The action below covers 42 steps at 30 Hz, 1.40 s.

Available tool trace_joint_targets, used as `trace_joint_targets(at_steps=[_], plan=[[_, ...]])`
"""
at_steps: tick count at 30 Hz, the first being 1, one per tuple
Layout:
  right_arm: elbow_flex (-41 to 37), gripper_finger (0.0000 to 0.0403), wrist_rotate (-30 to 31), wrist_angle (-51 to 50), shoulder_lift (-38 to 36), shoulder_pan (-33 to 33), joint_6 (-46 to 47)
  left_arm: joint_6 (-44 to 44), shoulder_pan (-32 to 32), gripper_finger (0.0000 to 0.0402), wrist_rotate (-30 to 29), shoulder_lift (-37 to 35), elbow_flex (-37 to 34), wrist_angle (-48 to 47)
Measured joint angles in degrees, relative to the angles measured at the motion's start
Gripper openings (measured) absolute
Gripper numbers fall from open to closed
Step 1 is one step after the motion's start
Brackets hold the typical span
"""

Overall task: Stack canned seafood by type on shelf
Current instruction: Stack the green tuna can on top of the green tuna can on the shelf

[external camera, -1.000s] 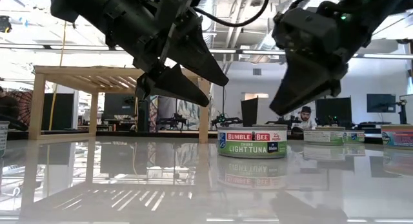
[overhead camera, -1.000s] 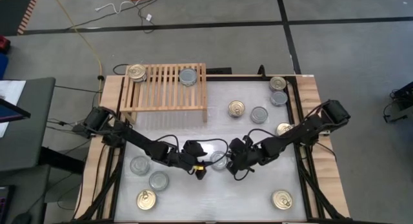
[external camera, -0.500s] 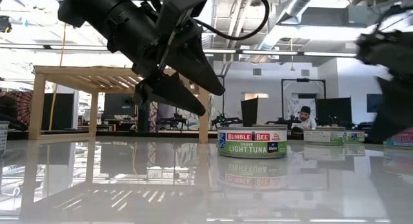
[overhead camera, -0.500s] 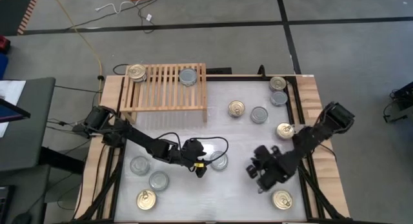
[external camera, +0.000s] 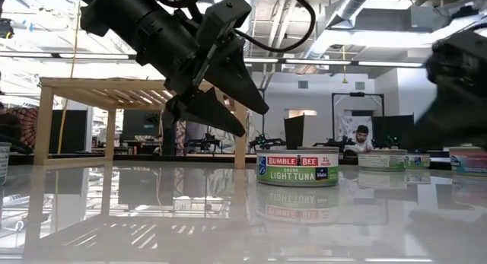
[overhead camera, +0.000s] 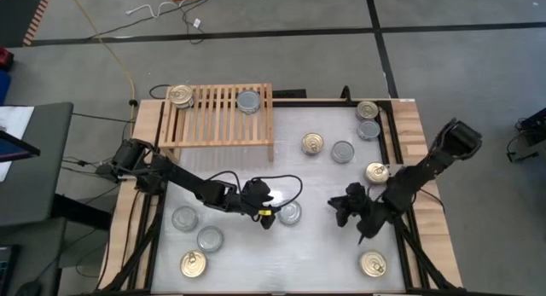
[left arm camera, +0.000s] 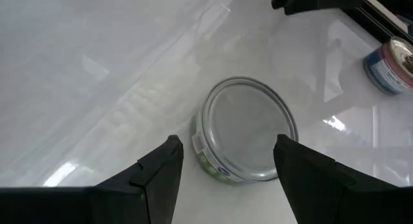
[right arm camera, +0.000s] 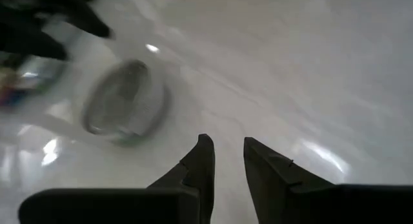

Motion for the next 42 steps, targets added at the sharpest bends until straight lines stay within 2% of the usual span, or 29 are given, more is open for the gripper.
trace_joint_targets(at_steps=[3,7,10,16,26,36,42], plan=[[-3.5,0.0109,0.0,12.7,-2.3,-2.2,-9.5,0.0,0.0,0.0230,0.0,0.0,0.0,0.0],[-4.7,0.0109,0.0,19.6,-1.6,-3.4,-9.9,-2.2,0.0,0.0230,0.0,0.0,0.0,-0.1],[-4.0,0.0109,0.0,20.1,0.8,-3.8,-7.4,-4.8,0.0,0.0230,-0.1,0.0,0.0,-0.3],[-0.8,0.0109,-1.7,21.2,7.6,-4.5,-2.9,-3.2,0.0,0.0230,-0.2,0.0,0.0,-0.2],[9.4,0.0109,-2.8,21.7,17.5,-6.5,-6.7,-2.0,0.0,0.0230,-0.5,0.0,0.0,-0.2],[14.8,0.0109,-2.9,21.4,24.9,-7.4,-6.3,-1.8,-0.1,0.0230,-0.5,0.0,0.0,-0.4],[17.7,0.0109,-5.4,22.0,29.7,-8.3,-6.2,-1.3,-0.1,0.0230,-0.6,0.0,0.0,-0.3]])
